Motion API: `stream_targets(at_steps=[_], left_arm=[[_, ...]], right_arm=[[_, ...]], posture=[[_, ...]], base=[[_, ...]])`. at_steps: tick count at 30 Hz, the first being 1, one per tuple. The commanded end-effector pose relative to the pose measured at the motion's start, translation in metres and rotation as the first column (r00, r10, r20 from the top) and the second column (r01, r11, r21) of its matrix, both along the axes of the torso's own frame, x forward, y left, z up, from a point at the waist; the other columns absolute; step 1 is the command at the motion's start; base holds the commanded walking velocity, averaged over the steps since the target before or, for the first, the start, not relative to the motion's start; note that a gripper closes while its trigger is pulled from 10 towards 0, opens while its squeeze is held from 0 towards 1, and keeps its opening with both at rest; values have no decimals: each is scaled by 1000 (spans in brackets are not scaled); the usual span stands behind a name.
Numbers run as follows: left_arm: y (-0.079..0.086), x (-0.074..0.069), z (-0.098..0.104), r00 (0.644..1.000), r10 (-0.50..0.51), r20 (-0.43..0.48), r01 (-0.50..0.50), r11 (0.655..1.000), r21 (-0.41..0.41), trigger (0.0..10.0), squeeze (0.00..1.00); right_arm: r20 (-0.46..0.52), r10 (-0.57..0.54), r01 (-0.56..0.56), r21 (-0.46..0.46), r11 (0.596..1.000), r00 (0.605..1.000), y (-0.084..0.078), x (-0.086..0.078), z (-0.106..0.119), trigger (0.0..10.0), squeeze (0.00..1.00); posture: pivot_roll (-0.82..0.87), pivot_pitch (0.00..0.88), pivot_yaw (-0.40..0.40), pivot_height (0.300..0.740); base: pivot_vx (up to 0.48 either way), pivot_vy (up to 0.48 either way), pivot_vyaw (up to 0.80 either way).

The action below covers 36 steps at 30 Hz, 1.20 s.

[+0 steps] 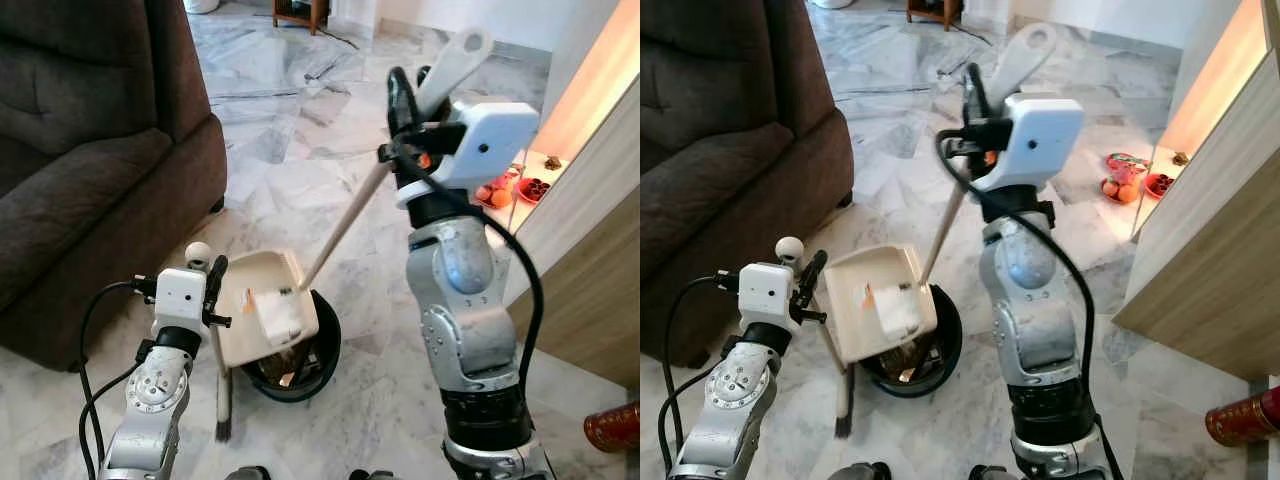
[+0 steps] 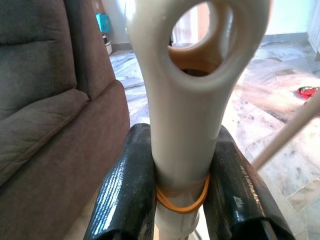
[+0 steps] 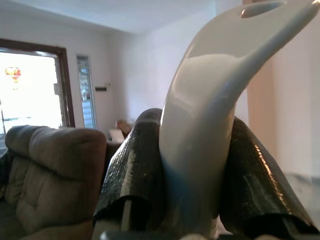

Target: Sweep floor

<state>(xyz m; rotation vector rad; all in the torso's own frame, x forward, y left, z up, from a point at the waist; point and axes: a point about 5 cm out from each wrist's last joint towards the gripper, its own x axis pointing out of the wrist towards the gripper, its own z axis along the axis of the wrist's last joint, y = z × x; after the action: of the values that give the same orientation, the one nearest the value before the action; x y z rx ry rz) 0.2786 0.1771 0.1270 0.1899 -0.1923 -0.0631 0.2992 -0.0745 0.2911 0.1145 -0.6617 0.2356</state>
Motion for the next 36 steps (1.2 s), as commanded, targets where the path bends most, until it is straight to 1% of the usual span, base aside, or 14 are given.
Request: stream_targets(at_steps=[1, 5, 7, 12, 13, 15, 17, 19, 27, 32, 33, 36], left_arm=[[1, -1, 6, 999, -3, 34, 3, 1000, 13, 10000, 0], [0, -1, 6, 999, -4, 36, 4, 1000, 12, 10000, 0], [0, -1, 6, 999, -4, 36, 4, 1000, 13, 10000, 0], [0, -1, 6, 999, -5, 37, 4, 1000, 13, 10000, 0], [0, -1, 6, 999, -4, 38, 4, 1000, 12, 10000, 0], [0, -1, 6, 999, -4, 38, 4, 1000, 12, 10000, 0], [0, -1, 6, 999, -5, 38, 4, 1000, 12, 10000, 0], [-1, -1, 6, 999, -8, 39, 7, 1000, 17, 10000, 0], [-2, -1, 6, 999, -14, 39, 13, 1000, 24, 10000, 0], [-2, -1, 6, 999, -15, 40, 14, 1000, 24, 10000, 0], [-2, -1, 7, 999, -16, 41, 15, 1000, 24, 10000, 0], [-2, -1, 7, 999, -16, 42, 15, 1000, 24, 10000, 0]], right_arm=[[137, -9, 7, 13, 1000, 990, 0, -16, 18, 10000, 0], [161, -7, 7, 1, 1000, 987, 4, -19, 18, 10000, 0], [172, 2, 2, -21, 1000, 985, 8, -21, 17, 10000, 0], [184, 70, -49, -116, 992, 980, 22, -27, 8, 10000, 0], [202, 103, -67, -177, 982, 974, 29, -31, 4, 10000, 0], [202, 103, -67, -177, 982, 974, 29, -31, 4, 10000, 0], [223, 127, -74, -232, 970, 966, 35, -35, 0, 10000, 0], [240, 149, -83, -265, 961, 959, 39, -39, -3, 10000, 0], [280, 218, -121, -325, 938, 935, 55, -54, -9, 10000, 0], [297, 228, -119, -344, 931, 927, 58, -57, -9, 10000, 0], [320, 236, -108, -371, 922, 917, 60, -59, -9, 10000, 0], [343, 243, -92, -402, 911, 907, 62, -62, -9, 10000, 0]], posture=[[148, 185, -12, 740], [148, 183, -13, 740], [148, 182, -14, 740], [150, 181, -15, 740], [150, 180, -15, 740], [150, 180, -15, 740], [149, 179, -16, 740], [150, 178, -16, 740], [151, 178, -16, 740], [150, 178, -15, 740], [149, 178, -15, 740], [146, 179, -16, 740]], base=[[0, 0, 0], [0, 0, 0], [0, 0, 0], [0, 0, 0], [0, 0, 0], [0, 0, 0], [0, 0, 0], [0, 0, 0], [0, 0, 0], [0, 0, 0], [0, 0, 0], [0, 0, 0]])
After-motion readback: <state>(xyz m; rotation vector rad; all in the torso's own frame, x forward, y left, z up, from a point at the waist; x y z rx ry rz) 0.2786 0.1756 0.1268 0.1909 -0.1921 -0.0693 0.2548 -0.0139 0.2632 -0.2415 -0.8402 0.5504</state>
